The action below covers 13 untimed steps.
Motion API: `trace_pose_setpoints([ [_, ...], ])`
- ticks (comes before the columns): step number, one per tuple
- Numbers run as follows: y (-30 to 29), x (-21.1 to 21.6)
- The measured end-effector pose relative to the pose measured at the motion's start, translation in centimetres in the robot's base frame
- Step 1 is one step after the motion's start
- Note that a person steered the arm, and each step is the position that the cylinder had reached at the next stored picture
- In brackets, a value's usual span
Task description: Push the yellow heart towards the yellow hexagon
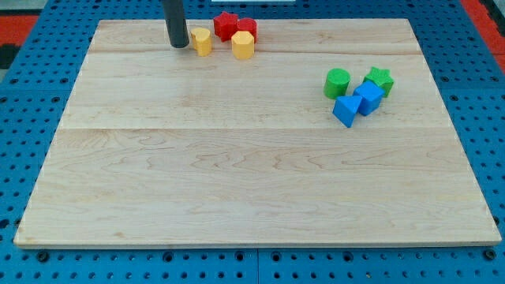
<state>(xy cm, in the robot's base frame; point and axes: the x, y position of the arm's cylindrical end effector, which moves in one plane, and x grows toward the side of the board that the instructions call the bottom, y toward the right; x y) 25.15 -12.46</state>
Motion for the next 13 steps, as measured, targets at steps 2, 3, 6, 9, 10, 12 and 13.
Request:
trace_pose_setpoints([
  [2,3.1,0.0],
  [3,-1.8,-1.4],
  [6,1.3,-5.8],
  [9,5.8,-4.1],
  [10,2.5,-3.9],
  [12,0.8,-4.0],
  [13,0.7,-1.4],
])
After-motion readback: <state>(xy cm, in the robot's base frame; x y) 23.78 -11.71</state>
